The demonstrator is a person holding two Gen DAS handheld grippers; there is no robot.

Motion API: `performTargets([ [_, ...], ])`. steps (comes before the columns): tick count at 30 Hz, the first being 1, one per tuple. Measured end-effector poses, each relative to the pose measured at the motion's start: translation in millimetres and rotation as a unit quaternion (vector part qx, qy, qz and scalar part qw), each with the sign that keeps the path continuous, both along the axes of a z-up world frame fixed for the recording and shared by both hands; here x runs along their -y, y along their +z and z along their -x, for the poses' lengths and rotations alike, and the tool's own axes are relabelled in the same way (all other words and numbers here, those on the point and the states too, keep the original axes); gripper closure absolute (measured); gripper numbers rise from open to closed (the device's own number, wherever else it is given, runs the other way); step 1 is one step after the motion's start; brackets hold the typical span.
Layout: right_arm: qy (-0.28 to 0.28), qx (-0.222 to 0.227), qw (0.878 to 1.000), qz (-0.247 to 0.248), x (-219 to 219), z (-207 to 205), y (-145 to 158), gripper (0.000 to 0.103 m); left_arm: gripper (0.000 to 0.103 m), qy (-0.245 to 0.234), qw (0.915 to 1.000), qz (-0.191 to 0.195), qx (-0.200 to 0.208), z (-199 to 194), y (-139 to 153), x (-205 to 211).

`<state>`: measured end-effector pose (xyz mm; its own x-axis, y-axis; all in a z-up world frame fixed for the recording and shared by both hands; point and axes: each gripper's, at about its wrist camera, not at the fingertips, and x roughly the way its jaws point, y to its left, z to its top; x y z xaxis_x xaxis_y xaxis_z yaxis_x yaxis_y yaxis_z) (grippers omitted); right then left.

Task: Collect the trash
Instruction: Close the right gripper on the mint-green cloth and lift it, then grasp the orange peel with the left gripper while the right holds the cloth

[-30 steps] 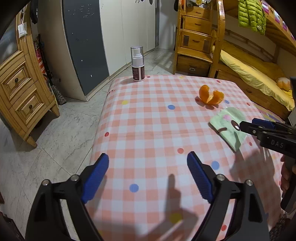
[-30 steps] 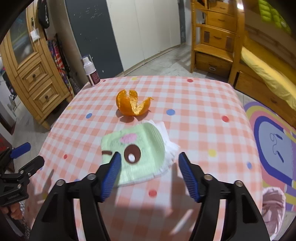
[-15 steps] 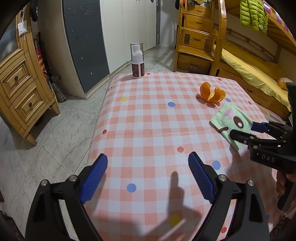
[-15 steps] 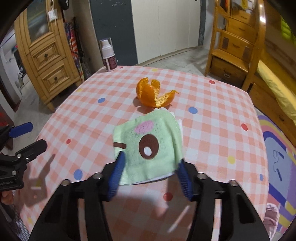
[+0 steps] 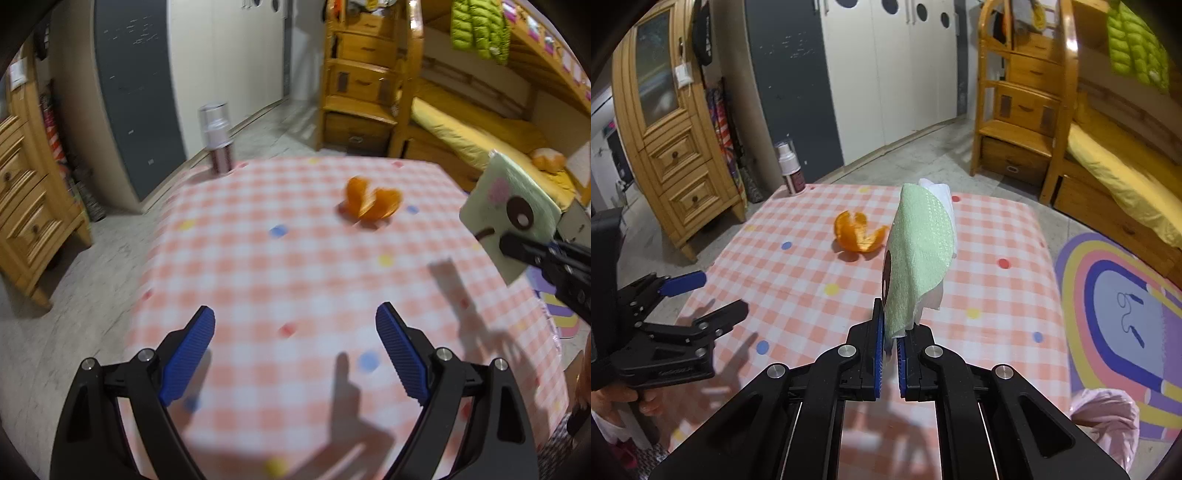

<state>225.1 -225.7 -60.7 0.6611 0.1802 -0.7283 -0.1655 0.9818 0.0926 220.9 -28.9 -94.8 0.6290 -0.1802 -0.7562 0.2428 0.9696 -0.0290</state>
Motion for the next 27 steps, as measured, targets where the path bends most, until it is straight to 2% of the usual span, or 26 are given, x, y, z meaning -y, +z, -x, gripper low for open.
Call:
performTargets([
  [7,-0.026,0.005,1.000,-0.006,23,3,2,0.097,0.020,-0.041,0.9991,-0.006,0.008,-37,-6,48],
  [12,-0.038,0.005,0.999,-0.016,36,0,-2,0.097,0.018,-0.028,0.9989,-0.037,-0.008,-71,-24,79],
  [17,-0.047,0.000,0.997,-0.061,53,4,-5,0.097,0.019,-0.030,0.9991,-0.011,-0.028,-94,-30,91],
  [20,-0.049,0.003,0.997,-0.067,57,8,-5,0.097,0.030,-0.028,0.9989,-0.016,-0.033,-102,-33,97],
  [23,-0.050,0.004,0.996,-0.073,61,10,-6,0.097,0.040,-0.034,0.9989,-0.006,-0.031,-106,-32,98],
  [24,-0.051,0.003,0.996,-0.075,62,11,-6,0.097,0.051,-0.034,0.9990,-0.001,-0.030,-106,-31,97],
  [26,-0.053,0.002,0.996,-0.077,63,14,-6,0.097,0.059,-0.039,0.9984,0.024,-0.035,-107,-28,91],
  [27,-0.053,0.001,0.996,-0.077,64,17,-5,0.097,0.067,-0.041,0.9980,0.032,-0.035,-105,-26,89],
])
